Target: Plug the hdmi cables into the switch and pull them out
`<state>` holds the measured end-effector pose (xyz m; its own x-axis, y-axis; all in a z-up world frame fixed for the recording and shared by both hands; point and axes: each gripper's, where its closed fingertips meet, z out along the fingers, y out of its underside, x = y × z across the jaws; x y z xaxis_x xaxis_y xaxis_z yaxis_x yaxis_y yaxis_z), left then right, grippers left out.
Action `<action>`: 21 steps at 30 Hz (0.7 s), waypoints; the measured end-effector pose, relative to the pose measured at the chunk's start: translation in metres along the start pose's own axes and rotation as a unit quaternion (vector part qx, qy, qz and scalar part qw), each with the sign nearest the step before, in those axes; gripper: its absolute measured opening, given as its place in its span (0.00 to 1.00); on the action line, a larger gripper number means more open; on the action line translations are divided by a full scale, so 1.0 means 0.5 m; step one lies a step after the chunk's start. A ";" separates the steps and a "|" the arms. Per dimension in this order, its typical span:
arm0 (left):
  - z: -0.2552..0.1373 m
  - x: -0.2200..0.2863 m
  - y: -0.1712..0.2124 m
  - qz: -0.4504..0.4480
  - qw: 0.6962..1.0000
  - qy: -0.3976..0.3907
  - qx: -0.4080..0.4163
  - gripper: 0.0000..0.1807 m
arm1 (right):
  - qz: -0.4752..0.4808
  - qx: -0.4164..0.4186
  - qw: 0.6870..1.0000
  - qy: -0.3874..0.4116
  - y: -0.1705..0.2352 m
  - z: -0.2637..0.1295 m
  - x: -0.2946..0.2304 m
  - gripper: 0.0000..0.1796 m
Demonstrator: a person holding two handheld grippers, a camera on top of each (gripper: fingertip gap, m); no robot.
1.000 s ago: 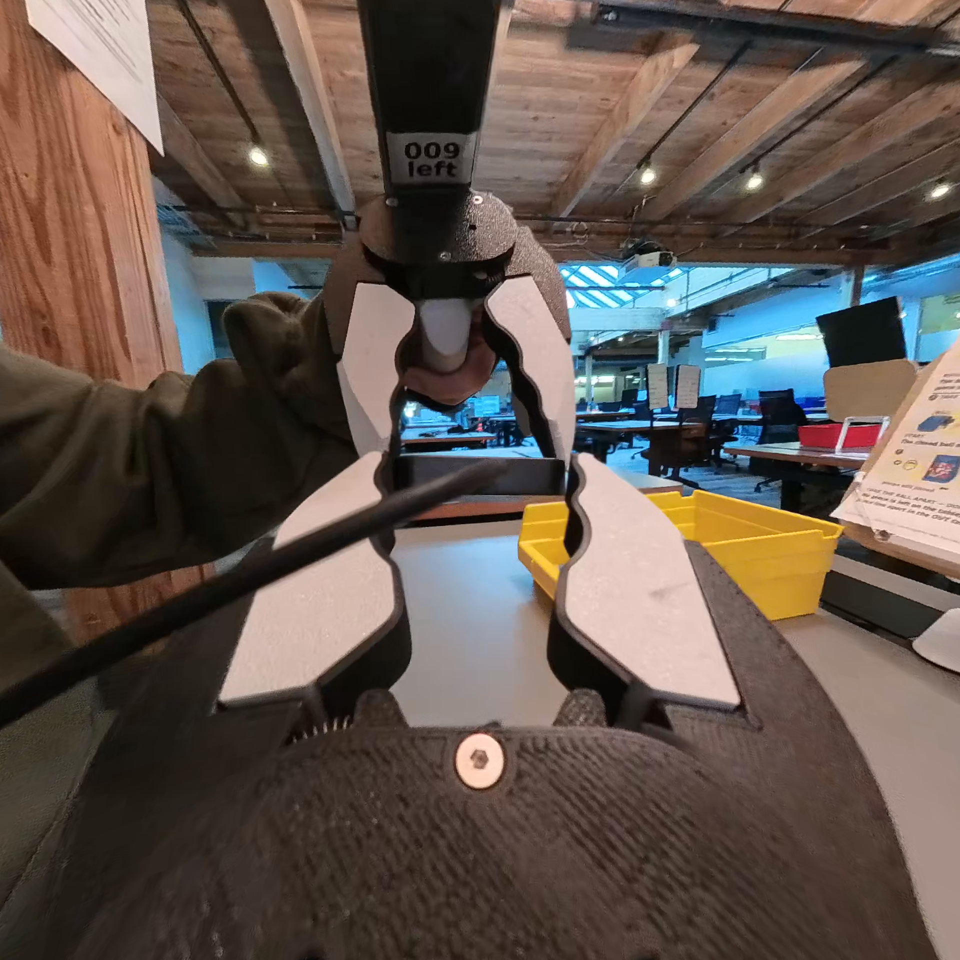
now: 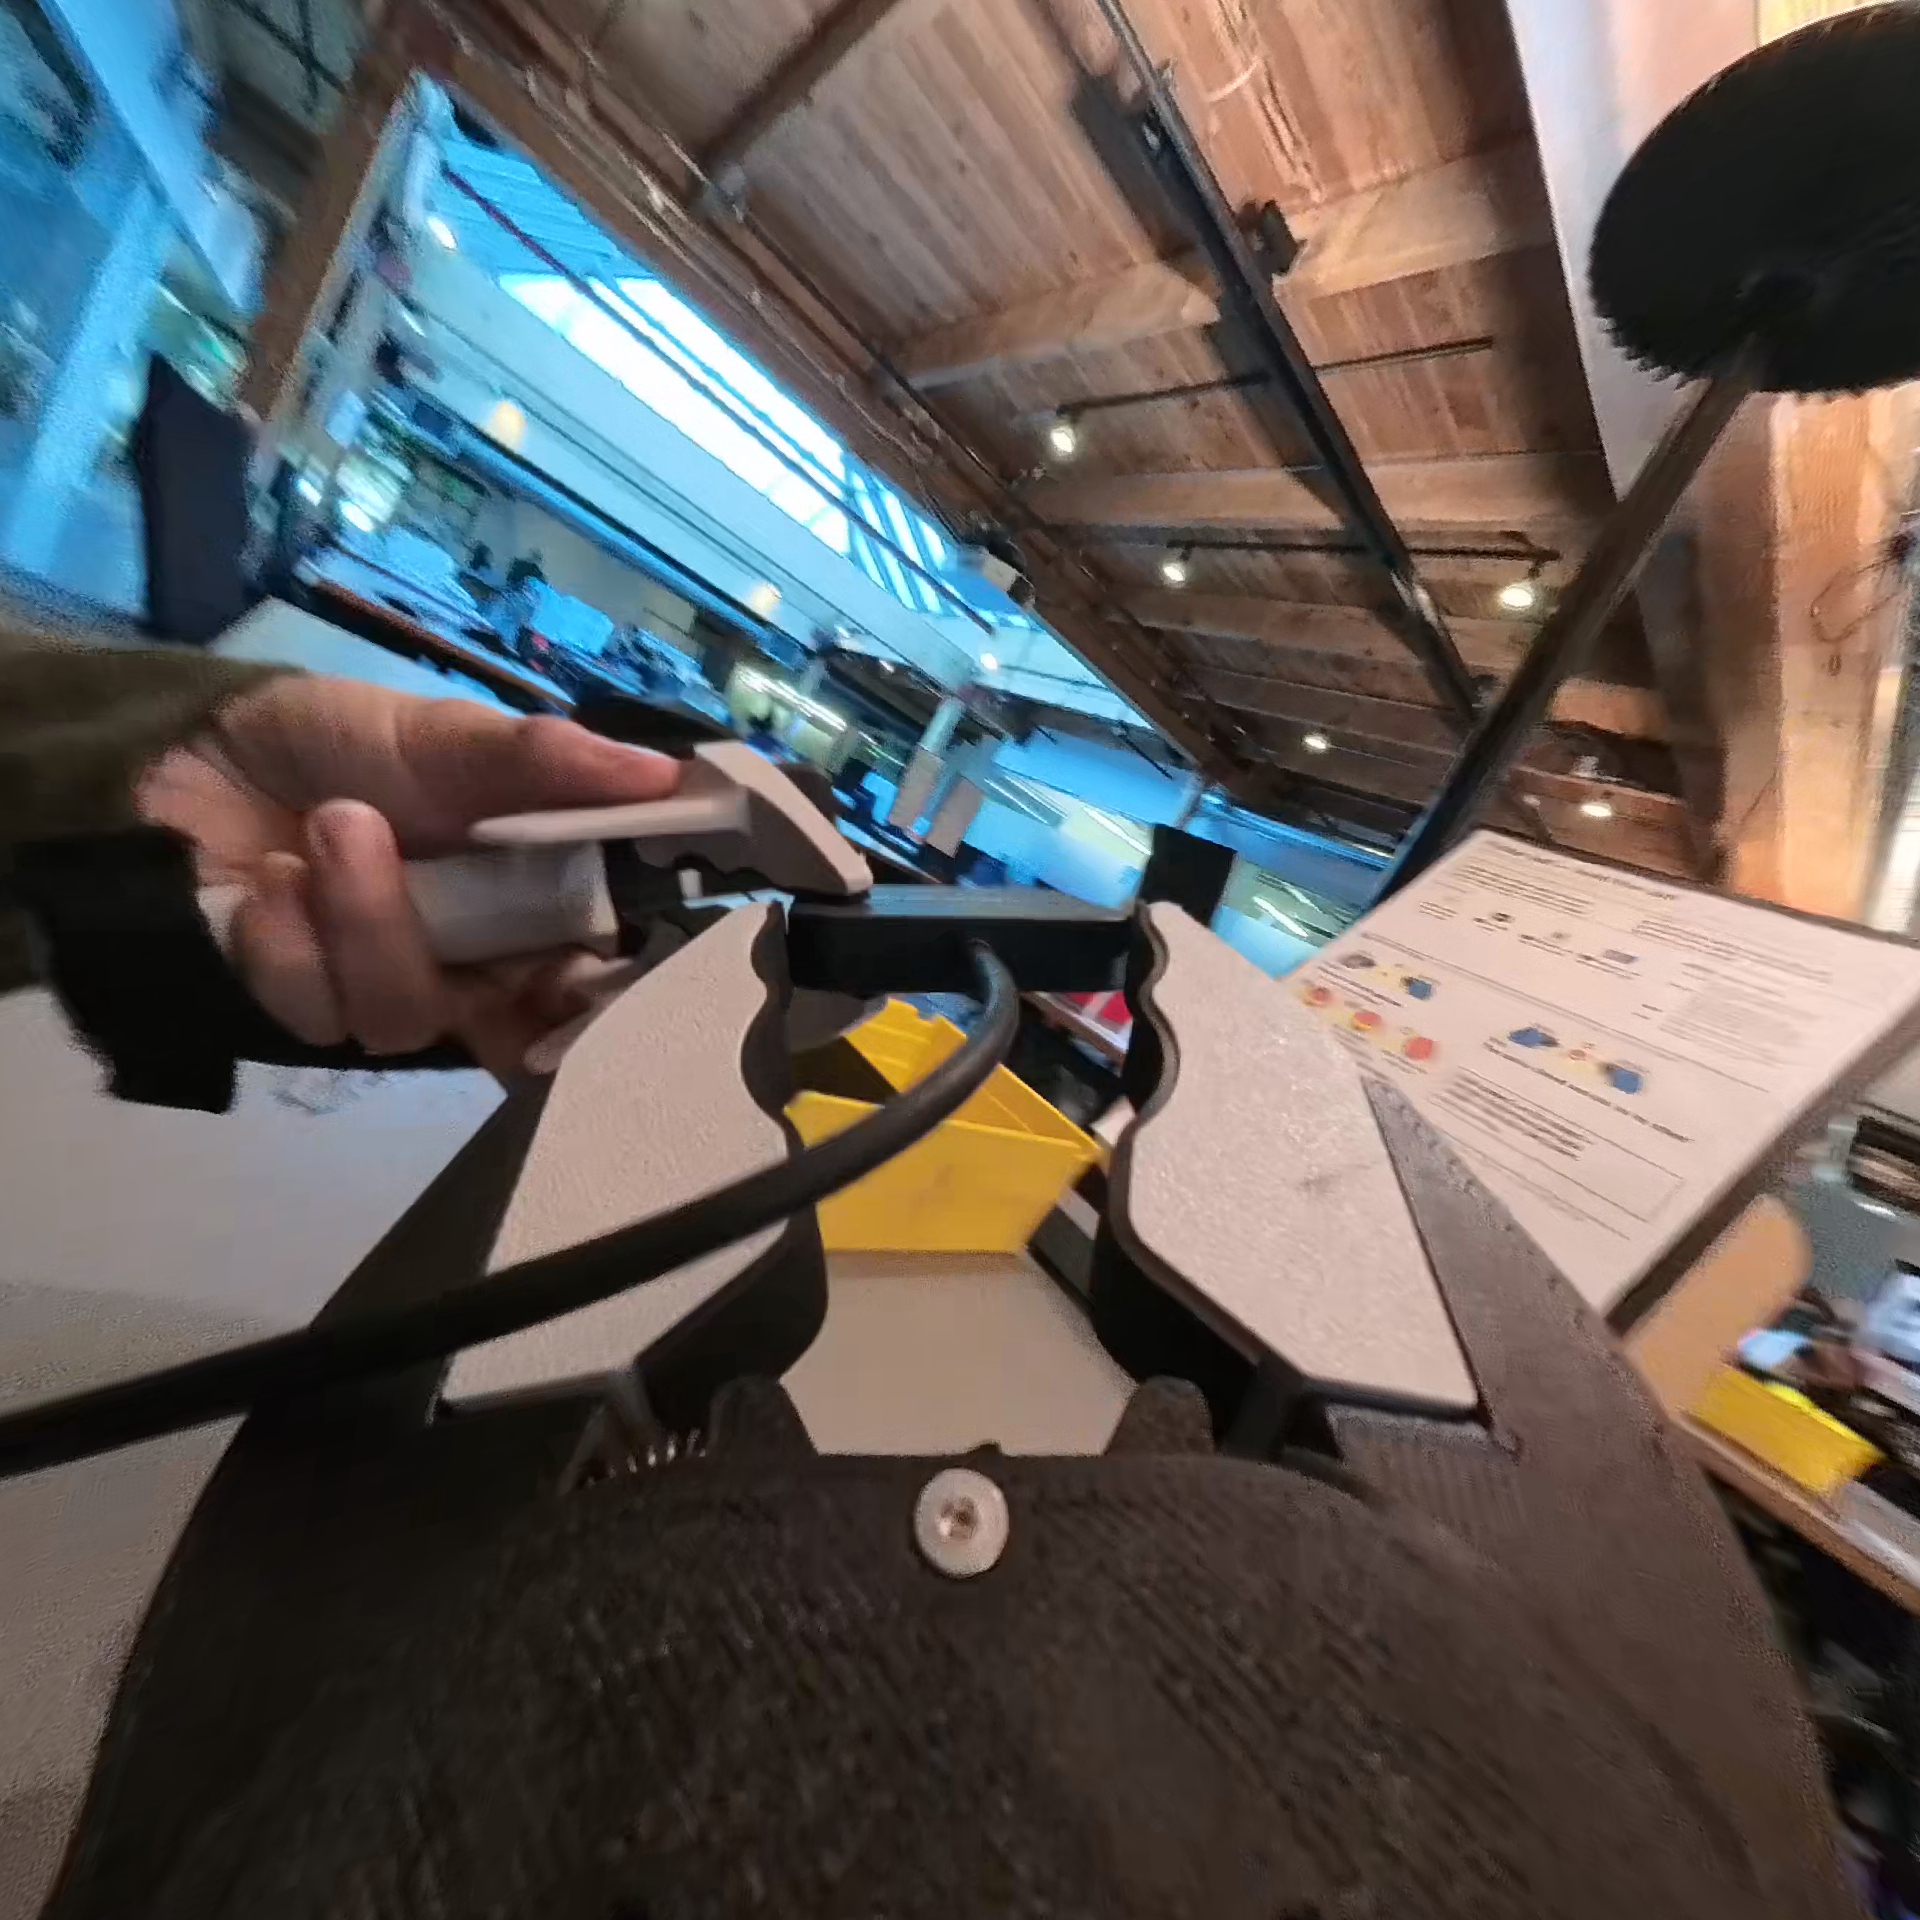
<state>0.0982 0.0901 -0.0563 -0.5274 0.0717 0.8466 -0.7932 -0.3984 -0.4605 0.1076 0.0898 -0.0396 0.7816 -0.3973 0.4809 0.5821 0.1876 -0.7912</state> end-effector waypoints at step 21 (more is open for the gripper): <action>-0.111 -0.068 0.103 -0.078 0.906 -0.051 -0.413 0.07 | 0.134 -0.040 0.958 -0.251 0.086 -0.071 -0.099 0.49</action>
<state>0.0583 0.1178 -0.1237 -0.3918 -0.0330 0.9195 -0.8351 0.4321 -0.3403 0.0859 0.0858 -0.1109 0.9215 0.1407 0.3619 0.3425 0.1447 -0.9283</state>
